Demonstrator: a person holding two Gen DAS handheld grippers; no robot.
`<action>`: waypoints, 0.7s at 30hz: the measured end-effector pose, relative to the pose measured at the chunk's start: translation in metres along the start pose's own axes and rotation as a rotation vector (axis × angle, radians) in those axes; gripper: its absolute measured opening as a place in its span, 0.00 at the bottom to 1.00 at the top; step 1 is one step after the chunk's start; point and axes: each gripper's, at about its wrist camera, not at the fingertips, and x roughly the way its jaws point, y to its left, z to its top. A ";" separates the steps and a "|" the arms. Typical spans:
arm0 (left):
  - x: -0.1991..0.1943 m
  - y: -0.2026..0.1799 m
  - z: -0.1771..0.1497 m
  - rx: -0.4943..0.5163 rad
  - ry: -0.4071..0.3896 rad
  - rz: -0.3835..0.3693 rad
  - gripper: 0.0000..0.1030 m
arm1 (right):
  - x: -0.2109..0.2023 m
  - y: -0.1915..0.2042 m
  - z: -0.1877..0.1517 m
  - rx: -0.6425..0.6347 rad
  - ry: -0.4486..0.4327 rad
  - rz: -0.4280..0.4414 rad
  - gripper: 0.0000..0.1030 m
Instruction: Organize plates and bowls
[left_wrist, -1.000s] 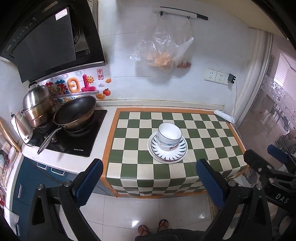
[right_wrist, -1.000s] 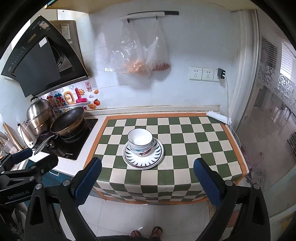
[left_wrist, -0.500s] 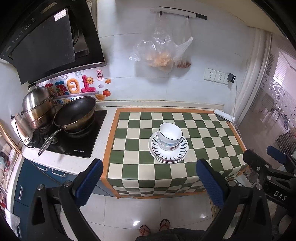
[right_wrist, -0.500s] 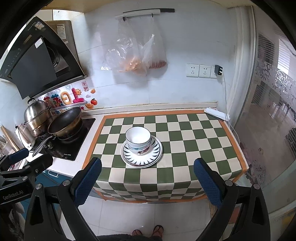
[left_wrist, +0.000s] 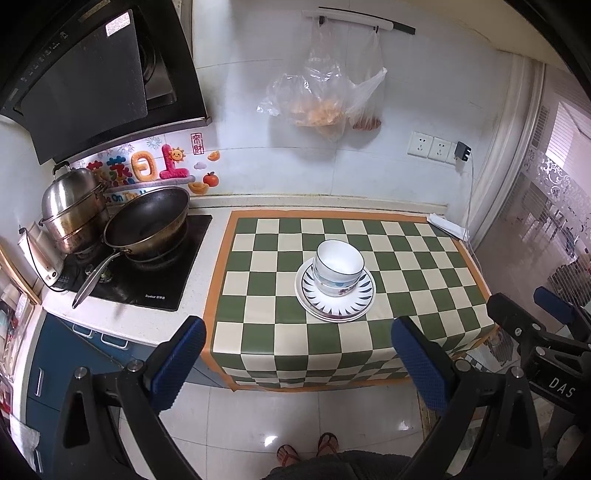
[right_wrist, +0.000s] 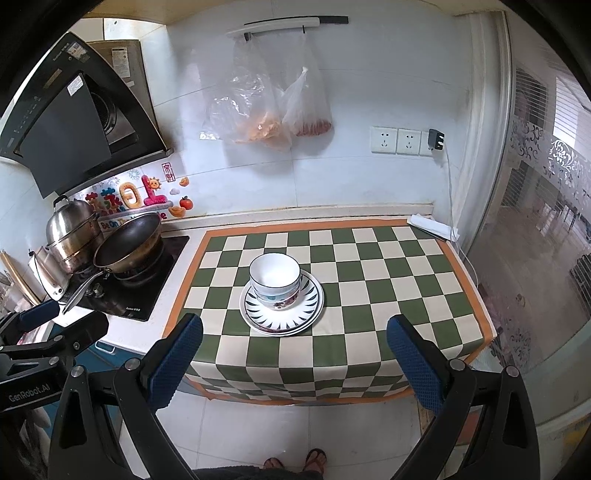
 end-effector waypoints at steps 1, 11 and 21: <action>0.000 0.000 0.000 0.001 -0.002 0.000 1.00 | 0.000 0.000 0.000 -0.001 0.000 -0.001 0.99; 0.002 0.002 0.003 0.000 0.001 -0.010 1.00 | 0.001 -0.002 0.002 0.000 -0.001 -0.003 0.99; 0.003 0.002 0.004 -0.004 0.000 -0.007 1.00 | 0.004 -0.004 0.005 0.001 -0.003 -0.006 0.99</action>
